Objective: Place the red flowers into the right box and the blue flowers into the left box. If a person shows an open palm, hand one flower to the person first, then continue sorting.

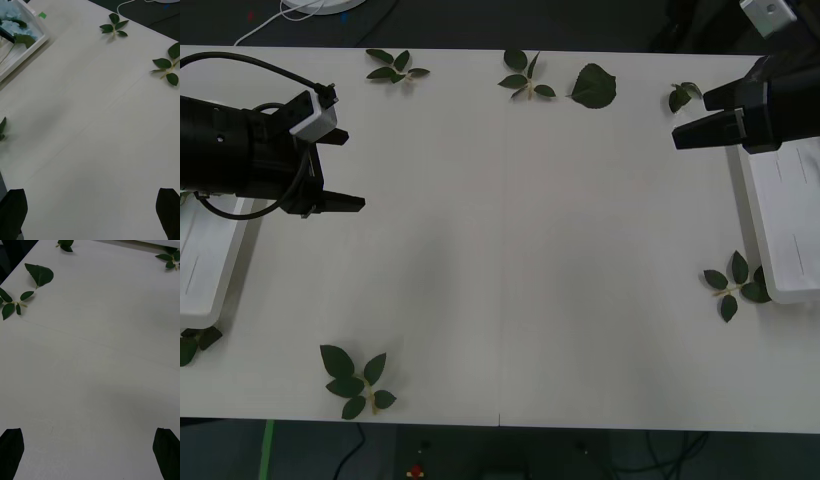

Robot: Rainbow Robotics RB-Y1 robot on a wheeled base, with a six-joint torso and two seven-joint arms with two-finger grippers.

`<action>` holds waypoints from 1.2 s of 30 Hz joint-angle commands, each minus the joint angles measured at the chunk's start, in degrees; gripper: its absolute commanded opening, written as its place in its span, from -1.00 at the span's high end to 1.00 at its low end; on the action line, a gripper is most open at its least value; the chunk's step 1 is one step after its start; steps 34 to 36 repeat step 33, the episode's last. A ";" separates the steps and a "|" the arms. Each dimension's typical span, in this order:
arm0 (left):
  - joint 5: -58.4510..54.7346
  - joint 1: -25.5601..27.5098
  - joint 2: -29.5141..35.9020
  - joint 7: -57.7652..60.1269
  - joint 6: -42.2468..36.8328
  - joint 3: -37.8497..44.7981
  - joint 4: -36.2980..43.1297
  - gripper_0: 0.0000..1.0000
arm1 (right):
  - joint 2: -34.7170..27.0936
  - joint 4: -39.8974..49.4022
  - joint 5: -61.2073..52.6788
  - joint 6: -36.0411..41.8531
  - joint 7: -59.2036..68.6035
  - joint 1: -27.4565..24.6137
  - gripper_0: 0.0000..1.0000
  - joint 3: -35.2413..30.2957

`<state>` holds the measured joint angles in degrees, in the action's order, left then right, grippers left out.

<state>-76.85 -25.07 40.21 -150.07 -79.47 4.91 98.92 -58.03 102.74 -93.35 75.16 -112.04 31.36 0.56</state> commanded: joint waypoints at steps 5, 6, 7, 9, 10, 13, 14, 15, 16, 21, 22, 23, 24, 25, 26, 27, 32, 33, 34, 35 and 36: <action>-0.58 0.46 1.89 -3.47 0.72 0.10 0.92 -1.00 | 0.28 1.50 -9.40 2.45 -16.90 -2.54 -1.00 -1.61; -0.58 0.46 1.89 -3.47 0.72 0.10 0.92 -1.00 | 0.28 1.67 -10.19 2.36 -18.57 -3.06 -1.00 -1.53; -0.58 0.46 1.89 -3.47 0.72 0.10 0.92 -1.00 | 0.28 2.20 -11.16 2.36 -20.85 -3.68 -1.00 -1.61; -0.58 0.46 1.89 -3.47 0.72 0.10 0.92 -1.00 | 0.19 2.90 -12.56 2.27 -23.58 -4.56 -1.00 -1.61; -0.58 0.46 1.89 -3.47 0.72 0.10 0.92 -1.00 | 0.11 3.43 -13.79 1.92 -25.51 -5.17 -1.00 -1.61; -0.58 0.46 1.89 -3.47 0.72 0.10 0.92 -1.00 | -0.16 5.10 -16.52 0.34 -29.91 -7.19 -1.00 -1.53; -0.58 0.46 1.89 -3.47 0.72 0.10 0.92 -1.00 | -0.16 5.45 -16.78 0.07 -30.87 -7.63 -1.00 -1.61; -0.58 0.46 1.89 -3.47 0.72 0.10 0.92 -1.00 | -0.16 5.80 -17.05 -0.19 -31.66 -7.90 -1.00 -1.61; -0.58 0.46 1.89 -3.47 0.72 0.10 0.92 -1.00 | -0.16 6.33 -17.75 -0.72 -32.98 -8.51 -1.00 -1.53; -0.58 0.46 1.89 -3.47 0.72 0.10 0.92 -1.00 | -0.16 6.86 -18.54 -0.98 -33.33 -9.48 -1.00 -1.61; -0.58 0.46 1.89 -3.47 0.72 0.10 0.92 -1.00 | -0.16 6.86 -18.54 -0.98 -33.33 -9.48 -1.00 -1.61; -0.58 0.46 1.89 -3.47 0.72 0.10 0.92 -1.00 | -0.16 6.86 -18.54 -0.98 -33.33 -9.48 -1.00 -1.61; -0.58 0.46 1.89 -3.47 0.72 0.10 0.92 -1.00 | -0.16 6.86 -18.54 -0.98 -33.33 -9.48 -1.00 -1.61; -0.58 0.46 1.89 -3.47 0.72 0.10 0.92 -1.00 | -0.16 6.86 -18.54 -0.98 -33.33 -9.48 -1.00 -1.61; -0.58 0.46 1.89 -3.47 0.72 0.10 0.92 -1.00 | -0.16 6.86 -18.54 -0.98 -33.33 -9.48 -1.00 -1.61; -0.58 0.46 1.89 -3.47 0.72 0.10 0.92 -1.00 | -0.16 6.86 -18.54 -0.98 -33.33 -9.48 -1.00 -1.61; -0.58 0.46 1.89 -3.47 0.72 0.10 0.92 -1.00 | -0.16 6.86 -18.54 -0.98 -33.33 -9.48 -1.00 -1.61; -0.58 0.46 1.89 -3.47 0.72 0.10 0.92 -1.00 | -0.16 6.86 -18.54 -0.98 -33.33 -9.48 -1.00 -1.61; -0.58 0.46 1.89 -3.47 0.72 0.10 0.92 -1.00 | -0.16 6.86 -18.54 -0.98 -33.33 -9.48 -1.00 -1.61; -0.58 0.46 1.89 -3.47 0.72 0.10 0.92 -1.00 | -0.16 6.86 -18.54 -0.98 -33.33 -9.48 -1.00 -1.61; -0.58 0.46 1.89 -3.47 0.72 0.10 0.92 -1.00 | -0.16 6.86 -18.54 -0.98 -33.33 -9.48 -1.00 -1.61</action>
